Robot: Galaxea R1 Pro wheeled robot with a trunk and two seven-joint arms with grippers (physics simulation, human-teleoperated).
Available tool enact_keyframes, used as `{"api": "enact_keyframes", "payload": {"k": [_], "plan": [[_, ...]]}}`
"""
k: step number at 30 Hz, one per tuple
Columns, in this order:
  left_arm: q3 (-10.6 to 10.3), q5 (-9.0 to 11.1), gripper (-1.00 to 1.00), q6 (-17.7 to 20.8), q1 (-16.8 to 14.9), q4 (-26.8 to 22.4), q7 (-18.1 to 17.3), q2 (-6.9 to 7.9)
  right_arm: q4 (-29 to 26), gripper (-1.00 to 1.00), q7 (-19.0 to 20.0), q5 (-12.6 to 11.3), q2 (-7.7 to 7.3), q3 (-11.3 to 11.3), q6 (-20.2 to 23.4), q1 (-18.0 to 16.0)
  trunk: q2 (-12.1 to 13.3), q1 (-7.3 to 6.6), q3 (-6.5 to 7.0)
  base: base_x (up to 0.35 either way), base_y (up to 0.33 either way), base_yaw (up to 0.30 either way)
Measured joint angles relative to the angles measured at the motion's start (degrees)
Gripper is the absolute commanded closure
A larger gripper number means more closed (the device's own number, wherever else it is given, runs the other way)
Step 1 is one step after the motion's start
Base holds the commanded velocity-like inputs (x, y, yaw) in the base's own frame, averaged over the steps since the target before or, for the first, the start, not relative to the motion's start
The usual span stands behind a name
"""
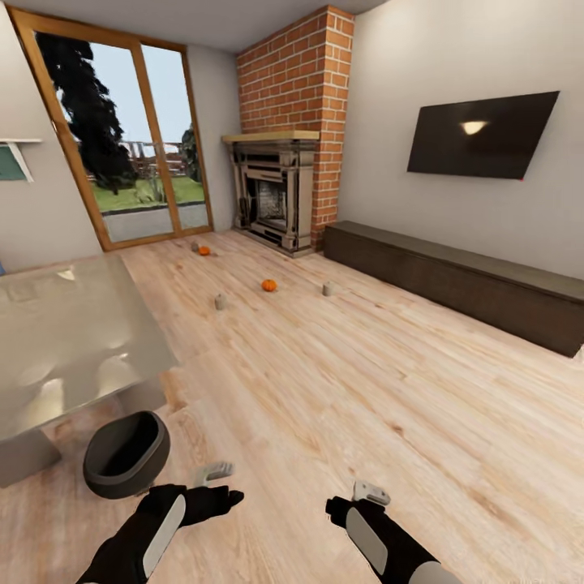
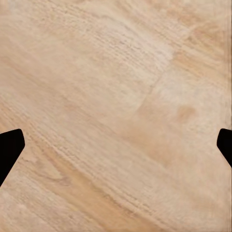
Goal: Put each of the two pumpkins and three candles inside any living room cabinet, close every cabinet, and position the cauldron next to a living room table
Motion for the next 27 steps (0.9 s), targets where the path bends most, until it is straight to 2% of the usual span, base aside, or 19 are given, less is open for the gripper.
{"api": "enact_keyframes", "payload": {"k": [8,18,27], "plan": [[-0.09,0.1,-1.0,-2.2,0.0,1.13,-0.03,-0.14,0.26,-1.0,-0.01,0.0,-0.05,-0.07,0.0,0.0,0.0,-0.02,-0.46,0.266,-0.16,-0.23],[-0.08,0.37,-1.0,-2.25,0.01,1.21,-0.03,-0.07,0.51,-1.0,-0.09,-0.14,-0.13,-0.05,-3.0,-0.01,0.0,-0.02,-0.66,0.297,-0.153,-0.064],[0.05,0.09,-1.0,-2.36,0.0,4.76,-0.02,-0.13,0.52,-1.0,-0.08,-0.18,-0.14,-0.03,-3.27,0.0,0.0,-0.02,-0.76,0.332,-0.076,-0.26]]}}
